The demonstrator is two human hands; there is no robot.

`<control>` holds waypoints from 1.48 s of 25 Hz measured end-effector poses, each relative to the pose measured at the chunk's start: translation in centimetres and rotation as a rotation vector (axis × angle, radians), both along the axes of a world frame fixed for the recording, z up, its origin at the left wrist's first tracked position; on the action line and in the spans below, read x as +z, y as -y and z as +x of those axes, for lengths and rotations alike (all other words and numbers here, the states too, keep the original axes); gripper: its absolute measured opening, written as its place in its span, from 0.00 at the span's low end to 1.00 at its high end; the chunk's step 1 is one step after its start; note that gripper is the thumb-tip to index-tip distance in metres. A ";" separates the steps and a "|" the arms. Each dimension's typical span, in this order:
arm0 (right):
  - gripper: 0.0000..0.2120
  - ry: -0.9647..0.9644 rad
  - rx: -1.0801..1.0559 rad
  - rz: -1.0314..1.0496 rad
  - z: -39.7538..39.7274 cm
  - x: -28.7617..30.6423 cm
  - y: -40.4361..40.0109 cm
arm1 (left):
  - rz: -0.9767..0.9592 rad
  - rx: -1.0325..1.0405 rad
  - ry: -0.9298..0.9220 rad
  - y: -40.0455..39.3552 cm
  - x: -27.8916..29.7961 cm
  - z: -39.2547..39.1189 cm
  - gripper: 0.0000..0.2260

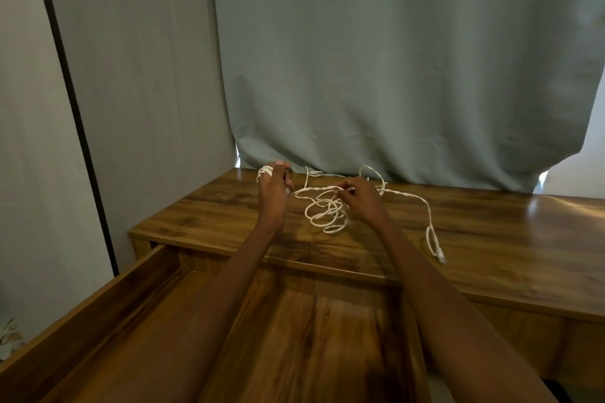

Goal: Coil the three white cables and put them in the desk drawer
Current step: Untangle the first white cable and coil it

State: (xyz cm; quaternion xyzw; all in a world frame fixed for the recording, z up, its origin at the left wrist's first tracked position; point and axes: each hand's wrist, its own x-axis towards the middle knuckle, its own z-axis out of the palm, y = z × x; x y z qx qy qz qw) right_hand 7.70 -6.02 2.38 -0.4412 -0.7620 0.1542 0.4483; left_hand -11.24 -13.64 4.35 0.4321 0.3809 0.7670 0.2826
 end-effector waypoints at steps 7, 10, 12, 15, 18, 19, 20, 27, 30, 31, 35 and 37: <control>0.30 0.318 0.047 -0.167 4.0 2.1 -1.4 | 0.079 -0.050 -0.017 1.1 0.9 2.8 0.13; 0.21 0.571 -0.001 -0.144 5.5 -0.5 -1.6 | 0.124 0.034 0.010 0.3 0.9 1.5 0.11; 0.16 0.610 -0.071 -0.012 5.9 -1.5 -1.4 | 0.140 0.197 -0.188 -0.9 0.0 -0.2 0.11; 0.13 0.546 -0.115 0.143 5.7 -1.5 -0.6 | 0.018 0.531 -0.892 -2.5 -2.3 -2.6 0.19; 0.11 0.377 -0.065 0.123 5.5 -1.9 -0.9 | -0.156 0.549 -1.302 -3.1 -4.6 -4.1 0.19; 0.11 0.343 -0.061 0.100 5.5 -2.0 -1.0 | -0.173 0.554 -1.367 -3.2 -5.2 -4.4 0.18; 0.11 0.321 -0.064 0.097 5.5 -2.2 -1.2 | -0.182 0.565 -1.410 -3.1 -5.5 -4.5 0.16; 0.15 0.350 -0.151 0.115 4.1 -2.7 -1.7 | -0.270 0.479 -1.099 -2.6 -4.4 -4.3 0.18; 0.09 0.233 -0.145 0.336 2.7 -3.8 -0.5 | -0.338 0.369 -0.940 -2.6 -3.8 -3.8 0.15; 0.09 0.235 -0.138 0.401 2.2 -4.3 0.1 | -0.350 0.329 -0.886 -2.6 -3.6 -3.7 0.15; 0.15 0.475 -0.101 0.472 0.3 -6.7 1.7 | -0.328 0.185 -0.694 -2.3 -3.0 -3.0 0.15; 0.12 0.427 -0.073 0.459 0.0 -7.3 1.6 | -0.302 0.199 -0.651 -2.2 -2.9 -3.0 0.16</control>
